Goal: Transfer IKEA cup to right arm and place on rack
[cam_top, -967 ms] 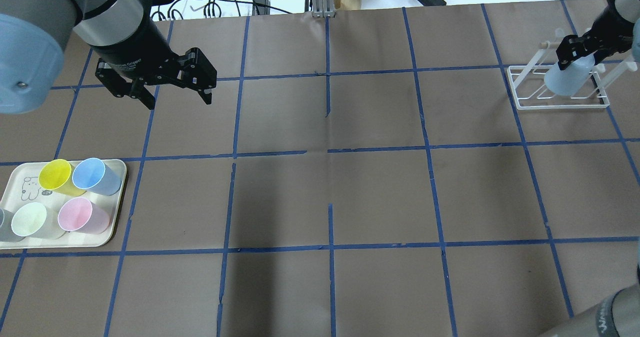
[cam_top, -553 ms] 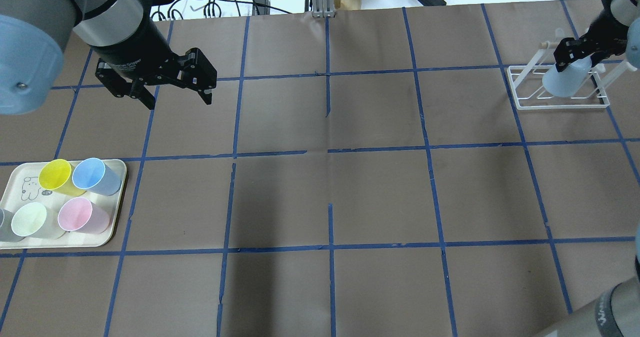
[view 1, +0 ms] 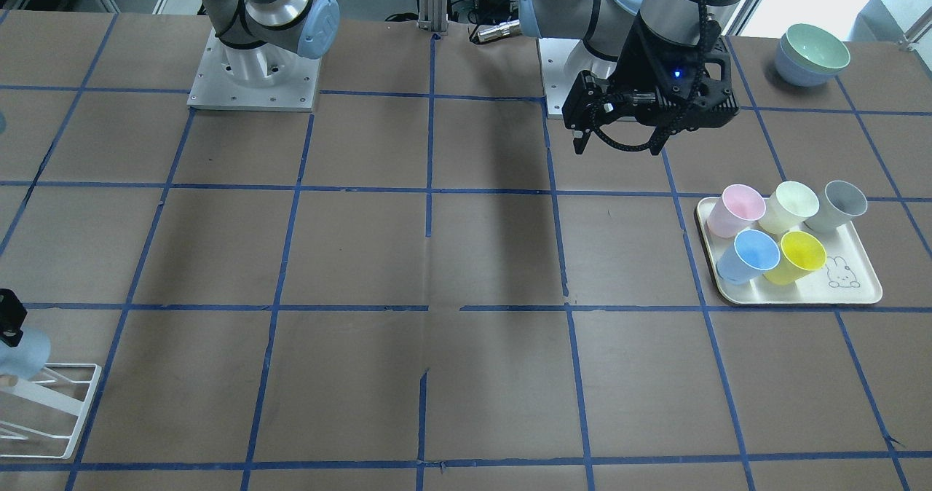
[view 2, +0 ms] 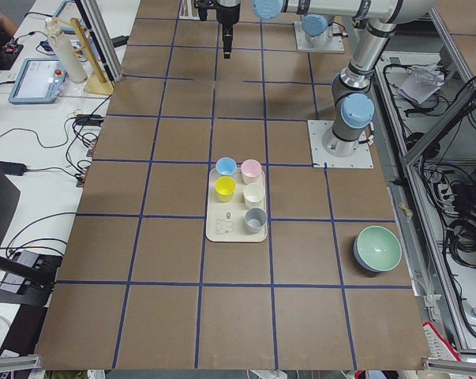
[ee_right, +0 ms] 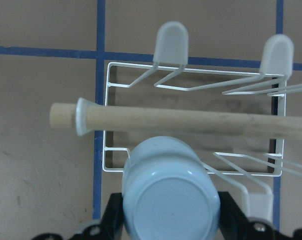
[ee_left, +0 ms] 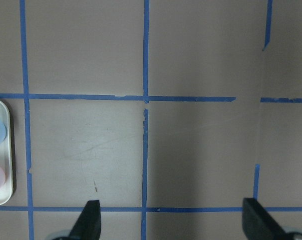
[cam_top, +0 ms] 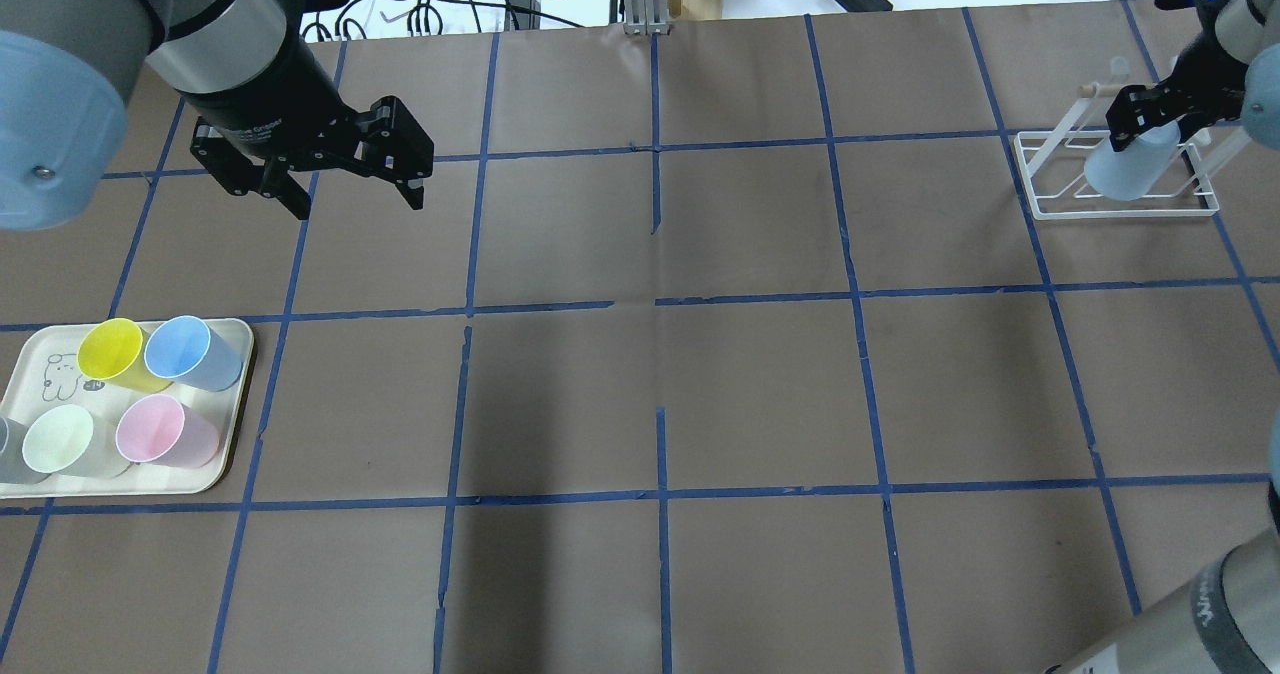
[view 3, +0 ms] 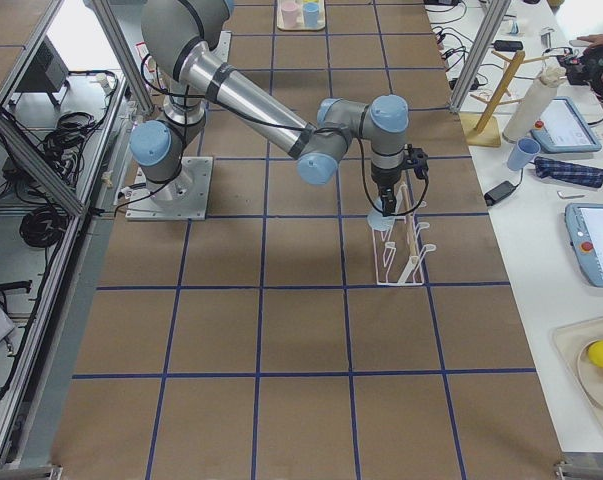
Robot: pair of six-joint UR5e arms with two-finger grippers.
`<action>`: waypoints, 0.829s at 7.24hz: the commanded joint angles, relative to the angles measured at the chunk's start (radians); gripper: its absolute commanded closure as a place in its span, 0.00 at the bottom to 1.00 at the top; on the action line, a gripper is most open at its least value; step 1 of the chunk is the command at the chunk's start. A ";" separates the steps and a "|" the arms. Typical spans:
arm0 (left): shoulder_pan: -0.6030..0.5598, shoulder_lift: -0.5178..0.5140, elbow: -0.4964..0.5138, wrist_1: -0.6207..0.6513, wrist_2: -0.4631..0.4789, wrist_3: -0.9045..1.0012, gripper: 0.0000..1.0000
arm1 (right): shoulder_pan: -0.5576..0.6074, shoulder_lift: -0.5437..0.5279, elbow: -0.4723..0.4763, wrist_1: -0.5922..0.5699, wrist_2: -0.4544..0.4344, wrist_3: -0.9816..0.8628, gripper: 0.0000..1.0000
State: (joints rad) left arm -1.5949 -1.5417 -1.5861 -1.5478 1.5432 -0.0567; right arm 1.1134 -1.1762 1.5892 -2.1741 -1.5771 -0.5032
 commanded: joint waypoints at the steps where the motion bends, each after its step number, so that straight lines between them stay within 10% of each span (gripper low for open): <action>1: 0.001 0.002 -0.002 0.000 0.002 0.001 0.00 | -0.003 0.003 0.000 -0.004 0.003 0.000 0.00; 6: 0.000 0.005 0.000 0.000 -0.002 0.000 0.00 | 0.000 -0.098 -0.003 0.110 -0.003 0.011 0.00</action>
State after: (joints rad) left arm -1.5966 -1.5376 -1.5863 -1.5478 1.5419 -0.0566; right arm 1.1123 -1.2244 1.5865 -2.1350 -1.5795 -0.4978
